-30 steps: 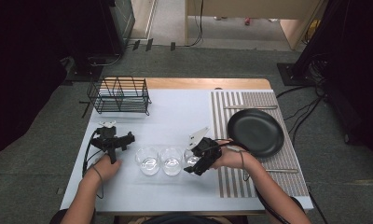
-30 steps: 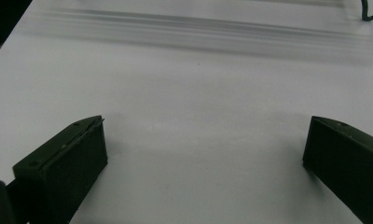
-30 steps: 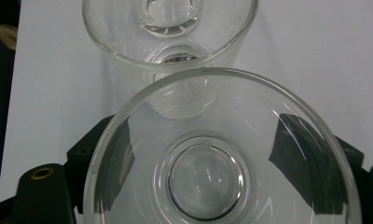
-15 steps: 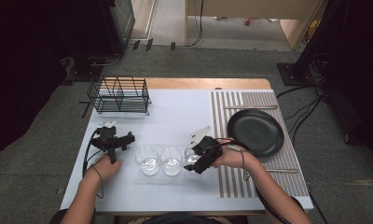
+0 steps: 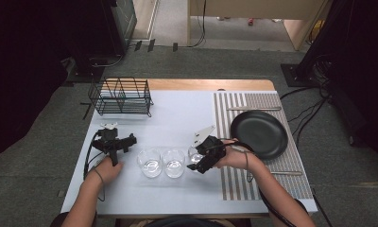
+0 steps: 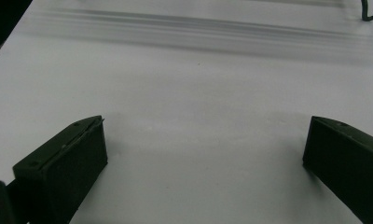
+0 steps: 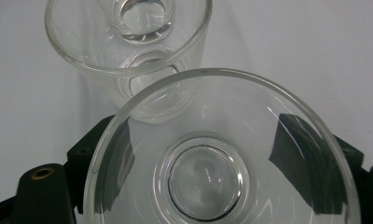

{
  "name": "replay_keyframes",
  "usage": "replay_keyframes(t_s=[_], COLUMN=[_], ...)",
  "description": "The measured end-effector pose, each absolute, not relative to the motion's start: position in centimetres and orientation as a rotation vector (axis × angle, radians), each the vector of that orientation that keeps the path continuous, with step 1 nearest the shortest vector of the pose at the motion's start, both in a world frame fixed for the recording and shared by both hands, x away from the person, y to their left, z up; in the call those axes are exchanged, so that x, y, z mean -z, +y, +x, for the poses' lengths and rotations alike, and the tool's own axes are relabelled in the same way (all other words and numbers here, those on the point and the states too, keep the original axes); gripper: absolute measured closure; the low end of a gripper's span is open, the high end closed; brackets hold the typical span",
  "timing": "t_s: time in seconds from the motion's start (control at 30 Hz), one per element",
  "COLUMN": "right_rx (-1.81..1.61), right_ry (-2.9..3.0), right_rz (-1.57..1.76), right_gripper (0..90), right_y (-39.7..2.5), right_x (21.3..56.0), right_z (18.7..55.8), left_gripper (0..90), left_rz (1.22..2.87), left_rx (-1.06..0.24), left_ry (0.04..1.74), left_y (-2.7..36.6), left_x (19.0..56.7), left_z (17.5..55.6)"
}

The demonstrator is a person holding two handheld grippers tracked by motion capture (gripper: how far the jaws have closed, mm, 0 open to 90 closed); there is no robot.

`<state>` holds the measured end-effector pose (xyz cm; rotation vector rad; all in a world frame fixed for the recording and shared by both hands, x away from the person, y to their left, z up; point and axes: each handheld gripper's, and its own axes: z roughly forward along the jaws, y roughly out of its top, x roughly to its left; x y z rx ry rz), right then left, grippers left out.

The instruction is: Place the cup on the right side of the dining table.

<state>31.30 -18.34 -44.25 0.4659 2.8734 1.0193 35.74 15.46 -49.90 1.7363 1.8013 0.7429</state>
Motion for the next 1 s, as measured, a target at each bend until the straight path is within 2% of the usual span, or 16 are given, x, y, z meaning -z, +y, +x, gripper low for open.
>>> replay_keyframes(t_s=[1.0], right_rx=[-0.991], right_ry=[2.789], right_rz=[0.673], right_gripper=[19.4], right_y=[-18.7], right_x=[44.0], right_z=[32.6], left_gripper=[0.0], left_rz=[1.736], left_rx=[-0.743], left_ry=[1.801], left_y=[15.5], left_x=[49.9], left_z=[35.7])
